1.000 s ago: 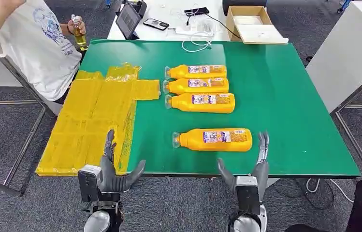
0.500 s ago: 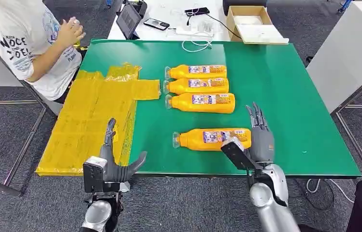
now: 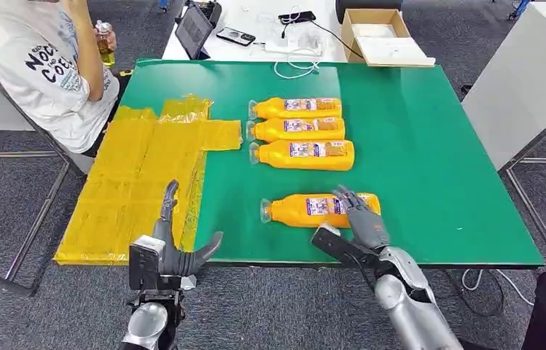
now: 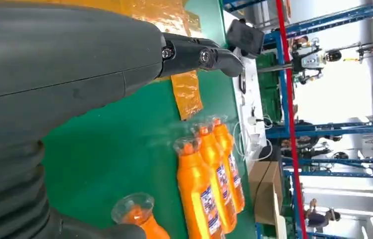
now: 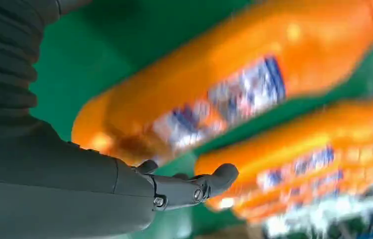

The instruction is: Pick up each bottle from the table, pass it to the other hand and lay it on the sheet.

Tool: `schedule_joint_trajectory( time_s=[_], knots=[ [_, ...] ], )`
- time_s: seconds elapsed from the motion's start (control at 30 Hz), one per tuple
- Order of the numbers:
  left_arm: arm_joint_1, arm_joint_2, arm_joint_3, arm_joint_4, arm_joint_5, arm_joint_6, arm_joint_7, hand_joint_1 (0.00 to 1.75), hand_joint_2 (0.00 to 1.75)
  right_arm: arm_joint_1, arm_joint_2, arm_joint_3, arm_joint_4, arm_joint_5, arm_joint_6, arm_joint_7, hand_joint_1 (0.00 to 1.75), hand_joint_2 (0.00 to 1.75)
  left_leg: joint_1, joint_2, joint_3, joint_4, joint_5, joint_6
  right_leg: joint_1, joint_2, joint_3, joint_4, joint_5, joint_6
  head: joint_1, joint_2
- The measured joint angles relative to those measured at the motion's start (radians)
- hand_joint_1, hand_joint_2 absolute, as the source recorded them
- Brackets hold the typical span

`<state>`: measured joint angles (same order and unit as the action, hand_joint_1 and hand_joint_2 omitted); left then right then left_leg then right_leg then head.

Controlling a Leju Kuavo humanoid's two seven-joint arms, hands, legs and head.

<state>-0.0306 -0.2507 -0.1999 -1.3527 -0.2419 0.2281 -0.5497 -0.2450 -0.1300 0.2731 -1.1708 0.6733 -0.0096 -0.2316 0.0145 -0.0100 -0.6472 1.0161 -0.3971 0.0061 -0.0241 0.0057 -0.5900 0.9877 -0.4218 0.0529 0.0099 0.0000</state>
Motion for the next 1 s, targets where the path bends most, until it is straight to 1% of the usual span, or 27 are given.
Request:
schedule_joint_trajectory(
  time_s=[0.1,0.33,0.57,0.63,0.8,0.9,1.0],
  knots=[
    [-0.006,0.0,0.002,0.012,0.0,-0.003,0.0,0.0,1.75,-0.03,-0.021,0.029,0.032,-0.004,0.021,0.0,0.0,1.75,0.0,0.0,0.0,0.0,0.0,0.0,0.0,0.0,0.0,0.0,0.0,0.0,0.0,0.0],
    [-0.019,0.0,0.004,0.034,0.0,-0.014,-0.002,0.0,1.75,-0.103,-0.044,0.086,0.109,-0.004,0.027,0.016,0.0,1.75,0.0,0.0,0.001,0.0,0.0,0.0,0.0,0.0,0.001,0.0,0.0,0.0,0.0,0.0],
    [-0.03,0.0,0.004,0.055,0.0,-0.027,-0.002,0.0,1.75,-0.196,-0.043,0.144,0.218,0.049,-0.051,0.043,0.0,1.75,0.0,0.0,0.001,0.0,0.001,0.001,0.0,0.0,0.001,0.0,0.0,0.0,0.0,0.0],
    [-0.031,0.0,0.005,0.059,0.0,-0.03,-0.002,0.0,1.75,-0.21,-0.043,0.153,0.229,0.061,-0.071,0.042,0.0,1.75,0.0,0.0,0.001,0.0,0.001,0.001,0.0,0.0,0.001,0.0,0.0,0.0,0.0,0.0],
    [-0.032,0.0,0.005,0.065,0.0,-0.03,-0.002,0.0,1.75,-0.226,-0.041,0.168,0.246,0.063,-0.077,0.037,0.0,1.75,0.0,0.0,0.001,0.0,0.001,0.001,0.0,0.0,0.001,0.0,0.0,0.0,0.0,0.0],
    [-0.035,0.0,0.007,0.069,0.005,-0.032,-0.002,0.0,1.75,-0.227,-0.041,0.17,0.247,0.05,-0.076,0.003,0.0,1.75,0.0,0.0,0.0,0.0,0.001,0.001,0.0,0.0,0.001,0.0,0.0,0.0,0.0,0.0],
    [-0.042,0.0,0.011,0.077,0.015,-0.032,-0.002,0.0,1.75,-0.23,-0.041,0.176,0.245,0.046,-0.074,-0.008,0.0,1.75,0.0,0.0,0.0,0.0,0.001,0.001,0.0,0.0,0.001,0.0,0.0,0.0,0.0,0.0]
  ],
)
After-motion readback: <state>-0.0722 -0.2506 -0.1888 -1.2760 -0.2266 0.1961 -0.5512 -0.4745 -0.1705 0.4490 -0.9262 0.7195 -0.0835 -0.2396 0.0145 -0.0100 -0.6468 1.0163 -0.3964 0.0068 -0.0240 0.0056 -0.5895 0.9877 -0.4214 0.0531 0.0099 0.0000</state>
